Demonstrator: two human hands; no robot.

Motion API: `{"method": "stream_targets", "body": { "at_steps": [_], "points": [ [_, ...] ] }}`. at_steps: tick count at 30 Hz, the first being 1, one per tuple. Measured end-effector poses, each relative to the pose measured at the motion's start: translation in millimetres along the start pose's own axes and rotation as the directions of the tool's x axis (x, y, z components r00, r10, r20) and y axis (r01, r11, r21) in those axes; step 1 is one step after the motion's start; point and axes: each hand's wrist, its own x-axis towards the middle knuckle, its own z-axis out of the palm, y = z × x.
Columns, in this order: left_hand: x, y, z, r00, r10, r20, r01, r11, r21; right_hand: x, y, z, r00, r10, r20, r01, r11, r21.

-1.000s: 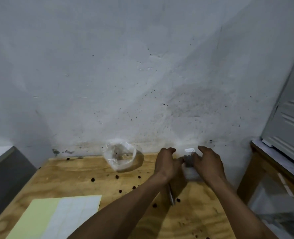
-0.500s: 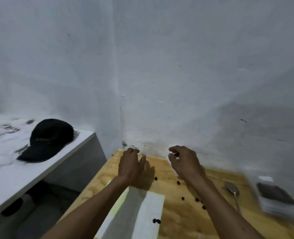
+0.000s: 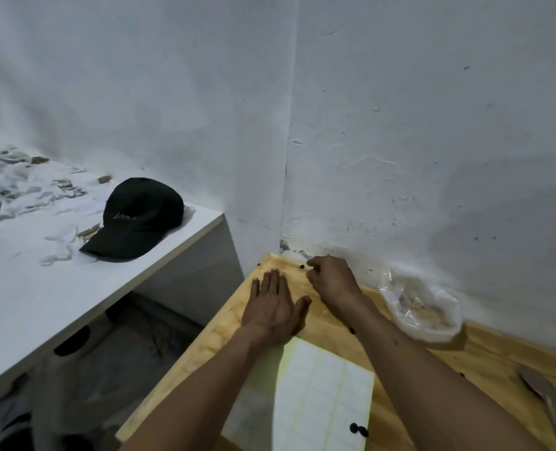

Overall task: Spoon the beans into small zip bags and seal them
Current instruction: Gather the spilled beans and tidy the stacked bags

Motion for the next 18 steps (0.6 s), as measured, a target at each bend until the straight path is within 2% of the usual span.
{"method": "stream_targets", "body": {
  "at_steps": [7,11,15,17,18],
  "points": [
    [-0.2,0.2,-0.3,1.0,-0.006,0.008,0.006,1.0,0.005,29.8,-8.8,17.4,0.996,-0.084,-0.002,0.081,0.958,-0.275],
    [0.2,-0.8,-0.3,1.0,-0.003,0.0,0.003,1.0,0.013,36.1,-10.3,24.1,0.997,-0.063,-0.033,0.05,0.95,-0.31],
    [-0.6,-0.4,-0.7,1.0,-0.001,0.004,0.001,1.0,0.009,30.9,-12.8,21.4,0.999,0.036,-0.019,-0.039,0.977,-0.211],
    [-0.9,-2.2,-0.3,1.0,0.003,0.002,-0.003,1.0,0.013,24.1,-8.5,16.7,0.99,0.142,-0.007,-0.142,0.989,-0.046],
    [-0.6,-3.0,-0.3,1.0,0.005,-0.001,-0.005,1.0,0.013,19.8,-4.3,11.5,0.977,0.208,0.04,-0.211,0.971,0.115]
  ]
}}
